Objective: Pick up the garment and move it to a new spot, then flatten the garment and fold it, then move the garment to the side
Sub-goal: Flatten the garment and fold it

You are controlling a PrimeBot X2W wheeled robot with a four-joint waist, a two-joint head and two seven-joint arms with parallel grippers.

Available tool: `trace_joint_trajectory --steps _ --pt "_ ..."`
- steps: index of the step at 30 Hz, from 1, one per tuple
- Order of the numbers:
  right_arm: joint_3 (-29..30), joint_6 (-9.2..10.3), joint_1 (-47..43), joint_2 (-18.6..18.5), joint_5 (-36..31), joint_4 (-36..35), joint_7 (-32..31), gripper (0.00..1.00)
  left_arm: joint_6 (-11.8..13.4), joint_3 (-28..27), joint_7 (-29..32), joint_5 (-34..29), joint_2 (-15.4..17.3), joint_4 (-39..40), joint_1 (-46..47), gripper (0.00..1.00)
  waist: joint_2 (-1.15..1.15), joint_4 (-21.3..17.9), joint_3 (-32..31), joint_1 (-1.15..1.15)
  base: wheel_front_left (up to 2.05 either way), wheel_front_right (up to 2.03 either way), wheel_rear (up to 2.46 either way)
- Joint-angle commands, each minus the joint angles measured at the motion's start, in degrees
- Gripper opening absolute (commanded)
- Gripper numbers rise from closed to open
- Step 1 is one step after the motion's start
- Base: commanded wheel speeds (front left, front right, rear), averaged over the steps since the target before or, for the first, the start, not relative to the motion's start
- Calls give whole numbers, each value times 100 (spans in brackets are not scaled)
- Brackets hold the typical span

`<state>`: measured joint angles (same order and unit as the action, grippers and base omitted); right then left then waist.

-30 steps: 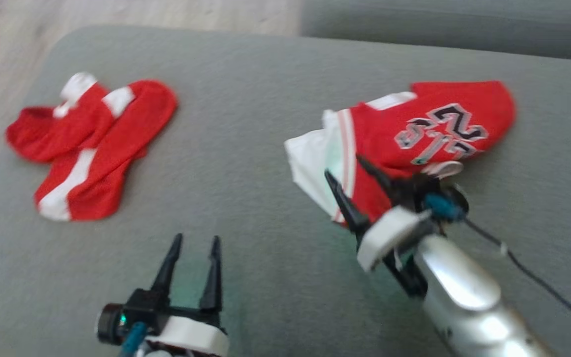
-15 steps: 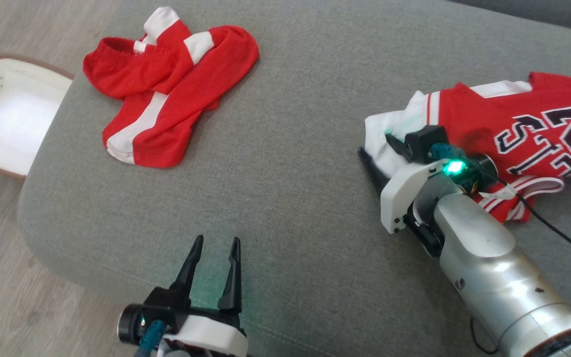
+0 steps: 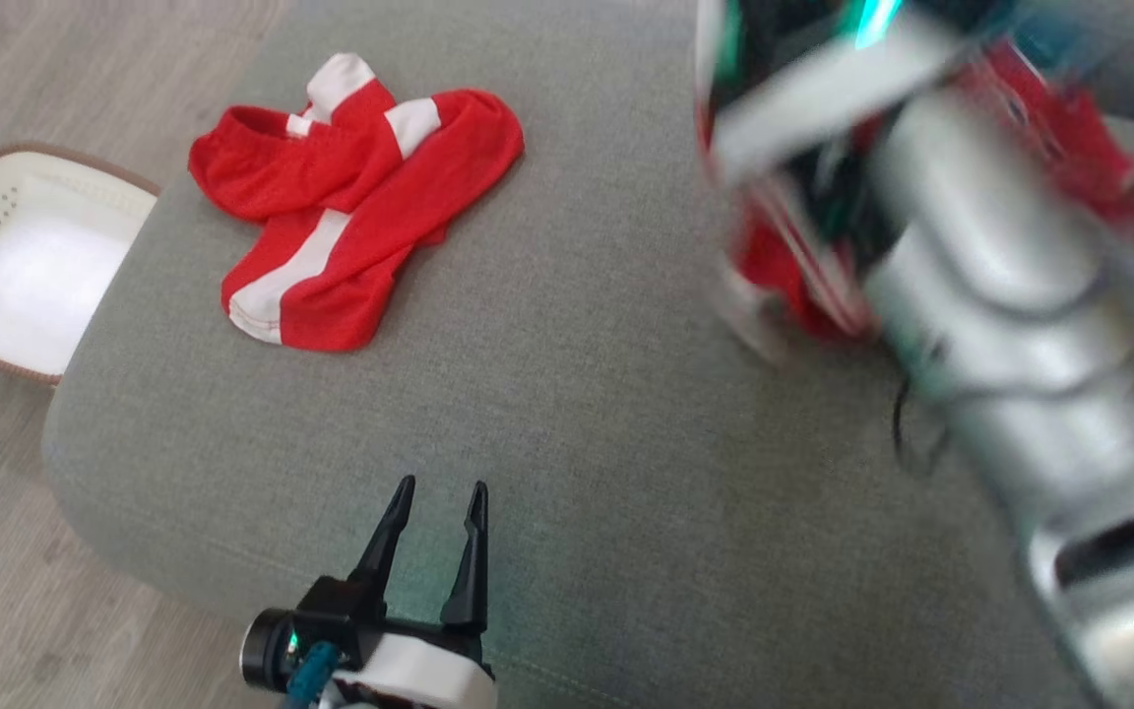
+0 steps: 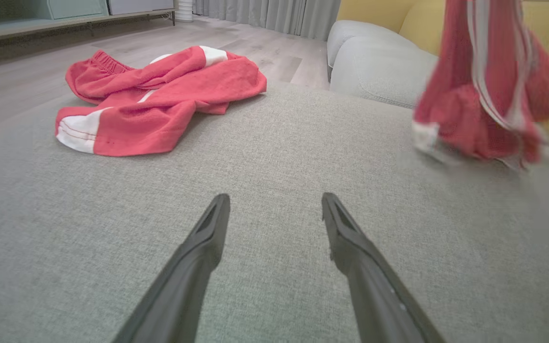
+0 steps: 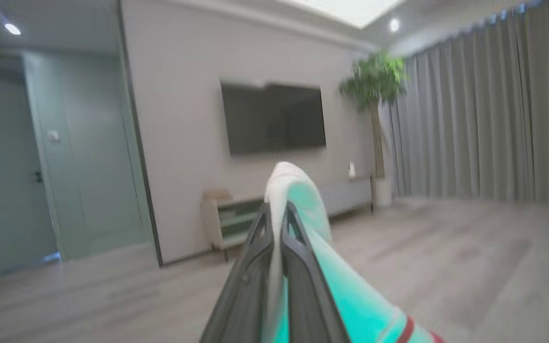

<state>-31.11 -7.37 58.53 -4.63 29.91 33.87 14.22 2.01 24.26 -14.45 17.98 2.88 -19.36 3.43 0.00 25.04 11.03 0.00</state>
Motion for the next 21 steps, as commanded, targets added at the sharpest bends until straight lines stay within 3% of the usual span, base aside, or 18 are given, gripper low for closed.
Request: trace_joint_trajectory --steps 1,8,12,15,16,17,21 --pt "173 -12 166 63 -2 -435 74 0 3 -191 -54 -60 0 116 33 100 0 -43 -100 0 0 0 0" --pt "1023 -12 -108 -398 47 -1084 76 0 -76 -509 -54 -215 0 45 -173 100 0 -391 -295 0 0 0 0" --pt "1532 -12 -1041 -818 125 -947 77 0 -152 -599 -55 -269 0 47 -243 100 0 -692 -330 0 0 0 0" --pt "1906 -12 -1810 -1207 39 -451 77 0 -185 -582 -55 -271 0 52 -212 100 0 -890 -298 0 0 0 0" --pt "1984 -12 -2025 -1346 -58 -158 73 24 -193 -565 -55 -270 0 47 -191 100 0 -950 -280 0 0 0 0" --pt "2080 -12 -2184 -1419 -93 125 68 98 -201 -553 -55 -274 0 43 -164 100 0 -1004 -257 0 0 0 0" --pt "2423 -12 -2399 -1625 -349 814 73 100 -146 -522 -55 -226 0 38 -16 100 0 -1153 -161 0 0 0 0"
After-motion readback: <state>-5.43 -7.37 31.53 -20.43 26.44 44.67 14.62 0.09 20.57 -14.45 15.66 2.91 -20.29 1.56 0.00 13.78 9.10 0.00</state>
